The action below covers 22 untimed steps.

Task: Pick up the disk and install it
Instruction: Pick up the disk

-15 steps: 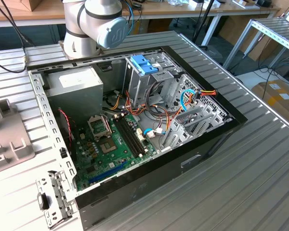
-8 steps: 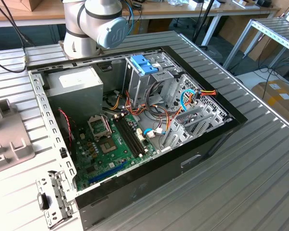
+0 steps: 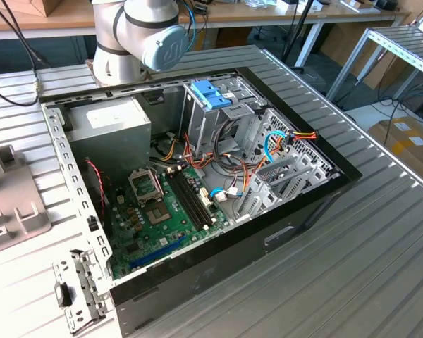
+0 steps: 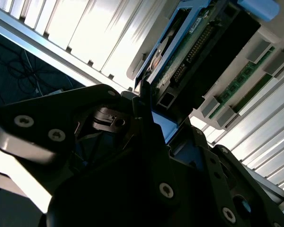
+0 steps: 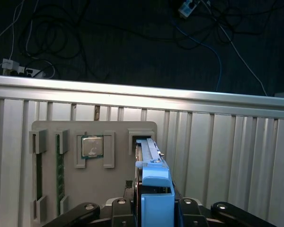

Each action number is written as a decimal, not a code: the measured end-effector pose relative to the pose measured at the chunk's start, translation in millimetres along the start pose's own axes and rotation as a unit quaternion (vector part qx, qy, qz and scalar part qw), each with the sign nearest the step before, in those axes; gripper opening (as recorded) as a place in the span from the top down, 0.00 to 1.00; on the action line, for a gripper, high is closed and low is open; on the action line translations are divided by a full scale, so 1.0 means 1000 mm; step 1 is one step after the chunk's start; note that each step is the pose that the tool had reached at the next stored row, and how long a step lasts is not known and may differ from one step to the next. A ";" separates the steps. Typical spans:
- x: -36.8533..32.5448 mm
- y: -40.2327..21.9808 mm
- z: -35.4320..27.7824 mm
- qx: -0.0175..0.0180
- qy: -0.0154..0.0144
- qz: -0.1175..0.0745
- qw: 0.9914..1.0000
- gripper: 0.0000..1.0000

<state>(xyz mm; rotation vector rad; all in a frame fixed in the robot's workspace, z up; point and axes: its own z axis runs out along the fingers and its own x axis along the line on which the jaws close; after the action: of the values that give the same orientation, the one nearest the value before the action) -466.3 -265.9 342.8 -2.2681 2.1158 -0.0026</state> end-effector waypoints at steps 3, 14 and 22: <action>0.0000 0.0000 -0.0005 0.000 0.000 0.000 1.000 0.63; -0.0001 -0.0001 -0.0029 0.000 -0.002 0.000 1.000 0.63; -0.0001 -0.0001 -0.0043 0.000 -0.004 0.000 1.000 0.63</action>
<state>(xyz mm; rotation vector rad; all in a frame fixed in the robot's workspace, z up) -466.3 -265.9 347.1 -2.2639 2.1122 0.0053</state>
